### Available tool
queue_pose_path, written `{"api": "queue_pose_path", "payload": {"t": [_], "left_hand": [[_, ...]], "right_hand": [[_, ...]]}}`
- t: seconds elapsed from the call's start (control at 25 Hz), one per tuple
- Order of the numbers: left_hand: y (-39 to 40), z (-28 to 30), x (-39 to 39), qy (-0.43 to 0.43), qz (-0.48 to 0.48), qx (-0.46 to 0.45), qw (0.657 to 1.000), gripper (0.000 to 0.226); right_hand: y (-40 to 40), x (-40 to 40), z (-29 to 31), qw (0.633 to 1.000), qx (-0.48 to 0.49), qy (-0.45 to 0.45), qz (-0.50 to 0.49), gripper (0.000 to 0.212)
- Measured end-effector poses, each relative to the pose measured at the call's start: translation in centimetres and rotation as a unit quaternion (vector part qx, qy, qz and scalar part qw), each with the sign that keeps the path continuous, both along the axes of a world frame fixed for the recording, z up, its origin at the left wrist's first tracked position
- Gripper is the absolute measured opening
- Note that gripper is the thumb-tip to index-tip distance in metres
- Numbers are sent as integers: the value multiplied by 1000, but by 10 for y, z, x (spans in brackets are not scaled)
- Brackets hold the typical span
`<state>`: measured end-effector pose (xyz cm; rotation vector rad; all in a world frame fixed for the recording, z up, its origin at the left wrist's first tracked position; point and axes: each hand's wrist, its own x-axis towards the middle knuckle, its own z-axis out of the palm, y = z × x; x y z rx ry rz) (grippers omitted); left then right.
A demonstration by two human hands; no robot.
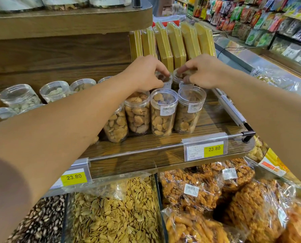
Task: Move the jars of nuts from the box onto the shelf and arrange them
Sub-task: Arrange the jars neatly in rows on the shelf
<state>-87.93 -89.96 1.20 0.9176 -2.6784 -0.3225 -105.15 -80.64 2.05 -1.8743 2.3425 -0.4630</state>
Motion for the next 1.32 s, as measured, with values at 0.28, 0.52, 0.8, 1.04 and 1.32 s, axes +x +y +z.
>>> {"api": "queue_pose_path", "payload": {"t": [0.28,0.52,0.8,1.04,1.32], "left_hand": [[14,5,20,49,15,2,999,36],[44,1,104,83,58,-53,993,37],[73,-35,156,-32,87,-178,980,49],[70,-28,168,-6,82,-146,986,52],[72,-32,169,28,84,-111,990,53]], "right_hand": [[14,21,6,998,-46,-30,-9,39],[37,90,2,993,-97,-5,66,36],[40,149,-28,979,-91,166,74,38],[42,148,-15,988,-70,90,105,38],[44,146,-17,988,-51,71,128,46]]}}
